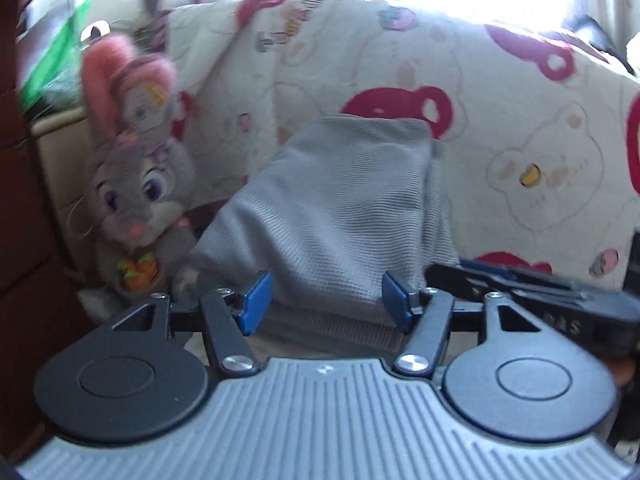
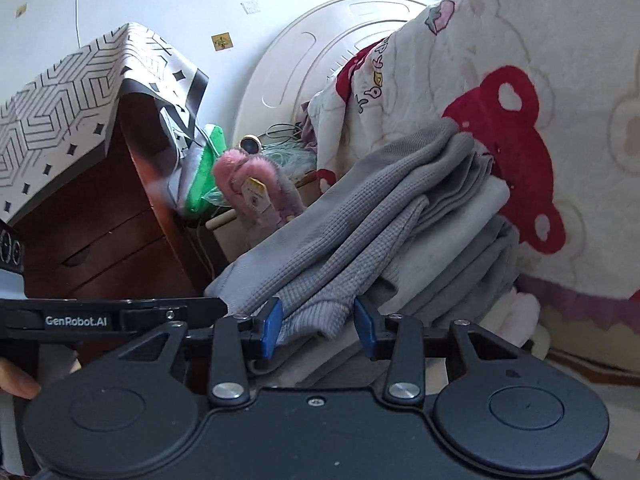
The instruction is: Fold clothes
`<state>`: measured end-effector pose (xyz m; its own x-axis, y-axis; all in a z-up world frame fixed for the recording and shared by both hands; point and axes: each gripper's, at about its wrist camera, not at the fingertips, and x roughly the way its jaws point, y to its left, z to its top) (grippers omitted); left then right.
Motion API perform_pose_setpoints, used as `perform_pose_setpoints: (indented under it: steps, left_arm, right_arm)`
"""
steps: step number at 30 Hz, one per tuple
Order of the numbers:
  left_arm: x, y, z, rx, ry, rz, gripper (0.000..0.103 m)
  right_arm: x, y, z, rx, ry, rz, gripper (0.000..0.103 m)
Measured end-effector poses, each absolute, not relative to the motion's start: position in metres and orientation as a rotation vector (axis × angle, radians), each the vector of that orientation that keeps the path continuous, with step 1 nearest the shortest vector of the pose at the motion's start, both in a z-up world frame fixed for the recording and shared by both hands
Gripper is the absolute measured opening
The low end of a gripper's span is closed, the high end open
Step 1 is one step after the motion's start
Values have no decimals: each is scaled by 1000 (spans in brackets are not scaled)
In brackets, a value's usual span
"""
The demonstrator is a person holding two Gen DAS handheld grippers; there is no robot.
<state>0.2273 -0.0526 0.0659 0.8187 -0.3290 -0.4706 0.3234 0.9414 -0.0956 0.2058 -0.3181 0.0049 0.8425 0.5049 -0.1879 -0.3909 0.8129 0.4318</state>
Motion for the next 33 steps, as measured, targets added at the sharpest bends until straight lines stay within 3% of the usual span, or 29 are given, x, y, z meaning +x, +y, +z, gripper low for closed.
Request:
perform_pose_setpoints:
  steps: [3,8,15,23,29,33]
  left_arm:
    - [209,-42,69,-39,498,-292,65]
    - [179,-48,69,-20,508,-237,78]
    - [134,-81,62,3,560,-190,96]
    - [87,-114,55,27,618,-141,101]
    - [61,-125,51,38,652,-119,101]
    - [44,-132,48,46,674,-105,101]
  right_arm:
    - [184,-322,4,424,320,625,46]
    - [145,-311,10,233,334,515,49]
    - [92,-317,15,124,350,398,66]
    - [38,-338,21,206,505,236,70]
    - [2,-346,26,195,499,180,72]
    - [-15,-341,36,179,499,169,80]
